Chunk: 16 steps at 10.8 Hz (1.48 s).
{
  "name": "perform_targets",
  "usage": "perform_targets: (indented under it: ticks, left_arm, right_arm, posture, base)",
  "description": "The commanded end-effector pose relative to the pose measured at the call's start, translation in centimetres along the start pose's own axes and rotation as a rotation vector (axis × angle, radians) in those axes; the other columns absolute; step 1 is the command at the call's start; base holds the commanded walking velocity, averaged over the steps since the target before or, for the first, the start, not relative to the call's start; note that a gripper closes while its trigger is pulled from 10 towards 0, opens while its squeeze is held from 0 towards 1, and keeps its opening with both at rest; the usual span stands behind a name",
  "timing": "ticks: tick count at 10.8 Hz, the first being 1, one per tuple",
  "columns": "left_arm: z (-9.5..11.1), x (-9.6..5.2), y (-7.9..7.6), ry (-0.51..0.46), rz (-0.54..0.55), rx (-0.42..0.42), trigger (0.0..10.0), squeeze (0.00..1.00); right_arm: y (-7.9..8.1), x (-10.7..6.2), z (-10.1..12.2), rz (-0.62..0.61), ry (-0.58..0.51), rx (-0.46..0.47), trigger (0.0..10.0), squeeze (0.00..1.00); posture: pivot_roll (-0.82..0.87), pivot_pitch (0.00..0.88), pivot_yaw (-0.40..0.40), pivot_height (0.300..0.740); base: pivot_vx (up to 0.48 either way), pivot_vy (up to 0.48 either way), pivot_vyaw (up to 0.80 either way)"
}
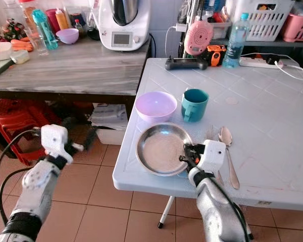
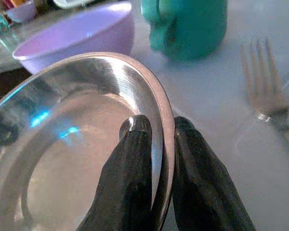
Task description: Setting the table
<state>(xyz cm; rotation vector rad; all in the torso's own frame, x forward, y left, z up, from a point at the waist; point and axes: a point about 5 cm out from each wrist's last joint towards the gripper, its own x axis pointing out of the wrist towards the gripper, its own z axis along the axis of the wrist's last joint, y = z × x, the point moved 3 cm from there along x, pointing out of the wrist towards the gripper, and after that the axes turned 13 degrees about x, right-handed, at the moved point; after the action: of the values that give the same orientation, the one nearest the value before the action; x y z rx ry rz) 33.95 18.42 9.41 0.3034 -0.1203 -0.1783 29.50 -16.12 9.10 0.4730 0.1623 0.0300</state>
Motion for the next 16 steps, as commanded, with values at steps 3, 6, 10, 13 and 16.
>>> perform_targets:
  ticks: [3, 6, 10, 13, 16]
  left_arm:
    - [0.1, -1.4, -0.5, 0.045, 0.062, -0.035, 10.0, 0.0]
    - [0.4, -2.3, -2.8, 0.035, 0.009, -0.054, 10.0, 0.0]
    - [1.1, -0.9, -3.0, 0.023, -0.026, -0.092, 10.0, 0.0]
    - [1.2, -0.6, -3.3, 0.014, -0.045, -0.105, 10.0, 0.0]
    - [1.1, -0.4, -3.6, 0.013, -0.062, -0.108, 10.0, 0.0]
  right_arm:
    - [-1.2, -1.0, 1.1, -0.066, -0.065, -0.053, 10.0, 0.0]
    - [-0.7, -1.1, 1.4, -0.05, -0.111, -0.019, 10.0, 0.0]
    - [-0.6, -0.7, 1.5, -0.051, -0.109, -0.012, 10.0, 0.0]
    - [-0.4, -0.8, 1.4, -0.047, -0.107, -0.01, 10.0, 0.0]
    - [-0.4, -0.7, 1.3, -0.046, -0.107, -0.013, 10.0, 0.0]
  posture:
    - [-0.01, 0.0, 0.059, 0.74]
    - [0.0, 0.0, 0.051, 0.74]
    - [-0.01, 0.0, 0.051, 0.74]
    - [-0.01, 0.0, 0.055, 0.74]
    - [-0.02, 0.0, 0.057, 0.74]
  base:
    - [0.0, 0.0, 0.0]
    - [0.0, 0.0, 0.0]
    - [0.0, 0.225, -0.11]
    - [0.0, 0.381, 0.0]
    - [0.0, 0.43, 0.0]
